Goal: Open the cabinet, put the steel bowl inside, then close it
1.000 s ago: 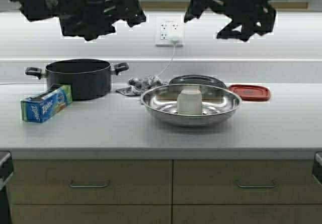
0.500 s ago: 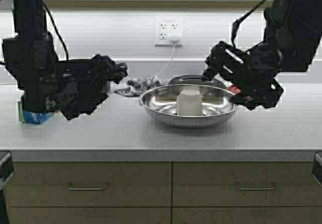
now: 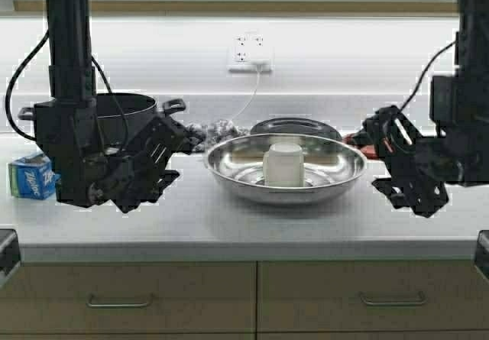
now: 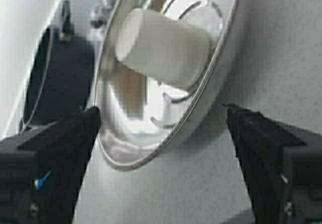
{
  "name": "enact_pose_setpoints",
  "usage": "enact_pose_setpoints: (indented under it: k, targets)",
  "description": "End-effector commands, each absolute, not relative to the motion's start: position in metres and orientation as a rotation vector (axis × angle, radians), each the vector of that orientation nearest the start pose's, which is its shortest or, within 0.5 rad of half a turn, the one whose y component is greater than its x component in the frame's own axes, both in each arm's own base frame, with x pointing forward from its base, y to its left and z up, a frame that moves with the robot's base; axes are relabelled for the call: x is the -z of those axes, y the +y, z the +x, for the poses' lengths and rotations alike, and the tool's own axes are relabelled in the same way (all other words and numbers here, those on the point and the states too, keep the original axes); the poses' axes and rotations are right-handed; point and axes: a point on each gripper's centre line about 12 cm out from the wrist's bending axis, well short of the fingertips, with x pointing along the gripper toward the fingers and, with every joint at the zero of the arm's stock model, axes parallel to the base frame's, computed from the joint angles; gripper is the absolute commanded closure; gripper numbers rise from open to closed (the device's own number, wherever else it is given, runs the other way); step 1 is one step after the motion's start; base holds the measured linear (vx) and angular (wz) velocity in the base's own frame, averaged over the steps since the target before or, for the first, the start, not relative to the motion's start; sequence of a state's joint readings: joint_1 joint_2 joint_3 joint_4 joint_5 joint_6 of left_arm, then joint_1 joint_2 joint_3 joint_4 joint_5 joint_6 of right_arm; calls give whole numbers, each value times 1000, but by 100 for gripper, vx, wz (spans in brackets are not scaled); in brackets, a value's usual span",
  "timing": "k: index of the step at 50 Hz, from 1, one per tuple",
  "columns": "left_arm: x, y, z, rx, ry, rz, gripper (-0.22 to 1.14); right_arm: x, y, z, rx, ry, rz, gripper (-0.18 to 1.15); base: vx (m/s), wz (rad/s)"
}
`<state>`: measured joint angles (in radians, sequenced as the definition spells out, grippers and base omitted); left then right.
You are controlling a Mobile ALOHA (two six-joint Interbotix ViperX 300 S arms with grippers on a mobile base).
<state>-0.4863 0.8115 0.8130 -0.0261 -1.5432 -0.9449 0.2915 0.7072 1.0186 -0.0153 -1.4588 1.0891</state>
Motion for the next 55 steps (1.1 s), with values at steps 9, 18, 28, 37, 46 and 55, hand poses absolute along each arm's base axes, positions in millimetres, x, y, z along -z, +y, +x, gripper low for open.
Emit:
enact_pose_setpoints:
  k: [9, 18, 28, 37, 46, 55]
  targets:
    - [27, -142, 343, 338, 241, -927, -11, 30, 91, 306, -179, 338, 1069, -6, 9, 4]
    - [39, -141, 371, 384, 226, -1015, -11, 29, 75, 323, -145, 273, 1084, -6, 8, 5]
    - [56, -147, 404, 404, 239, -1080, -11, 31, 61, 340, -148, 233, 1105, -6, 8, -4]
    - [56, -158, 416, 452, 278, -1059, -11, 44, 64, 340, -172, 276, 1139, -6, 7, -3]
    - [53, -161, 421, 466, 278, -1055, -11, 53, 71, 355, -224, 274, 1217, -6, 4, -3]
    - [51, -165, 428, 486, 282, -1066, -11, 58, 71, 362, -227, 254, 1226, -6, 2, -1]
